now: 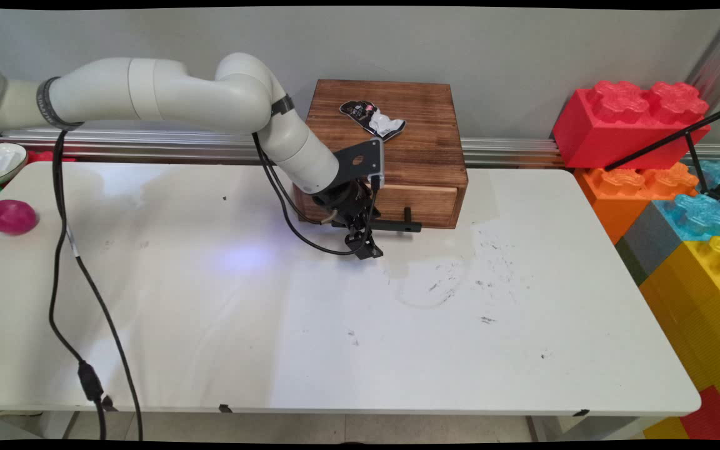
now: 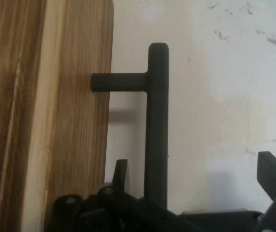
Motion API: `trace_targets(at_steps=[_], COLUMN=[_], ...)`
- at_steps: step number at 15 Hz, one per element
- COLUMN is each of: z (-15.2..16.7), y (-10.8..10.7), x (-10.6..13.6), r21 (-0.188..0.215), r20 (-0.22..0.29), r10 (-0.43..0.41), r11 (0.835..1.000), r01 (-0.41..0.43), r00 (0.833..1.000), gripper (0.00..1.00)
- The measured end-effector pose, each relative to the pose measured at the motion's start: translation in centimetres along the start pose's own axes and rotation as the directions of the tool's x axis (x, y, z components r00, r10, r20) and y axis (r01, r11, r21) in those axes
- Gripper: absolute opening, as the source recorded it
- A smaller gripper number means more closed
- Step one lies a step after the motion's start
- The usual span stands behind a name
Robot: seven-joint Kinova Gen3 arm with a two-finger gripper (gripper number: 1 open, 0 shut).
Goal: Open the drawer
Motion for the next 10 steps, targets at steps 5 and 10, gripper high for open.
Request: trace_targets(at_steps=[5,10], z=[0.43,0.61], y=[0.03,0.37], x=[-0.43,-0.62], r21=[-0.006,-0.017], r20=[0.005,0.003], r10=[0.016,0.027], r11=[1.000,1.000], r01=[-0.016,-0.026], r00=[1.000,1.000], gripper=[1.00,1.00])
